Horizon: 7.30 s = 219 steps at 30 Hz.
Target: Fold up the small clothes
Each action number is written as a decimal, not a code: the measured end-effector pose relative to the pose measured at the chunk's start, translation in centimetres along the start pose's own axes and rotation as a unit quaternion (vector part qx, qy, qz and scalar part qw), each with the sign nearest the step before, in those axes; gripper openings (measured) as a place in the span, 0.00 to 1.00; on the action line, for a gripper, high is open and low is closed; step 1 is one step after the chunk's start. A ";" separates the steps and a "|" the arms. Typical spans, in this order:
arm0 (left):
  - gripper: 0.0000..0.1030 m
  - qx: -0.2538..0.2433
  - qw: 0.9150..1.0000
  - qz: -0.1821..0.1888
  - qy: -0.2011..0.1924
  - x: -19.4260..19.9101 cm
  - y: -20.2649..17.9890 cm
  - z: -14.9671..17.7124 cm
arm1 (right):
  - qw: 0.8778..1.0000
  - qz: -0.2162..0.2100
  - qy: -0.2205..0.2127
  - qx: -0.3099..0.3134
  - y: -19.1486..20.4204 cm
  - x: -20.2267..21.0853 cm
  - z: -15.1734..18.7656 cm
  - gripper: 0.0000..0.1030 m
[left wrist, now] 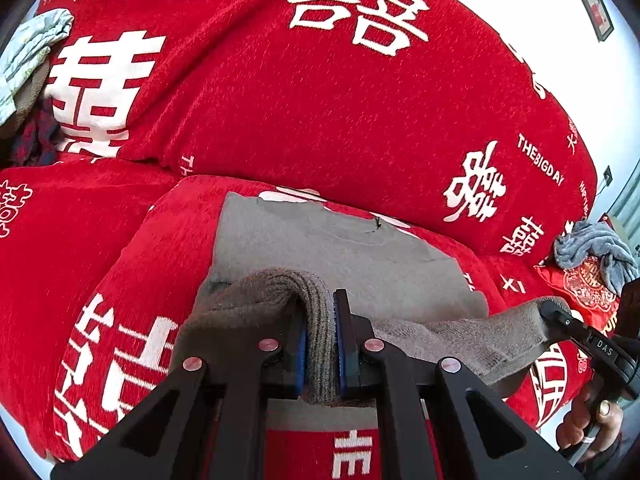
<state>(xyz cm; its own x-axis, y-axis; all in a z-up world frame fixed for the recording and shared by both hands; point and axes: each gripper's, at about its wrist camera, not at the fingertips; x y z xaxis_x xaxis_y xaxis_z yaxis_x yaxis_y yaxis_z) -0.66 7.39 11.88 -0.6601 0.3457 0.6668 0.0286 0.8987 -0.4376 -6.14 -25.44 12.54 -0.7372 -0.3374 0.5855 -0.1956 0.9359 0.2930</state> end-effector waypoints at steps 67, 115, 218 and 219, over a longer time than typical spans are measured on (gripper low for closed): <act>0.13 -0.009 0.991 -0.065 0.114 -21.3 0.8 -8.1 | 0.989 0.081 0.104 -0.068 -9.6 -19.4 -4.1 0.08; 0.95 -0.163 0.972 -0.095 0.138 -25.5 -4.3 -5.0 | 0.971 0.120 0.188 0.083 -4.4 -24.8 -4.0 0.59; 0.24 0.228 0.969 0.095 0.011 -11.8 10.7 2.6 | 0.988 0.064 0.105 0.090 6.1 -15.1 -1.7 0.82; 0.24 0.231 0.968 0.100 0.012 -11.8 10.8 2.6 | 0.987 0.050 0.117 0.100 7.8 -17.2 -3.0 0.82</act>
<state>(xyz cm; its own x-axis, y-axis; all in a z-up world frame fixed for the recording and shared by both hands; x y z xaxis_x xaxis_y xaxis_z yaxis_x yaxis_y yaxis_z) 5.50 12.32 -2.32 -0.6589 0.5112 0.5519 -0.1878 0.5987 -0.7786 6.95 -12.67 7.01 -0.5950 -0.2341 0.7689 -0.2703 0.9592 0.0829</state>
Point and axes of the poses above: each gripper's, at about its wrist camera, not at the fingertips, and x roughly against the way its jaws point, y to its left, z to its underside, and after that the axes turned 9 degrees about x, right-handed
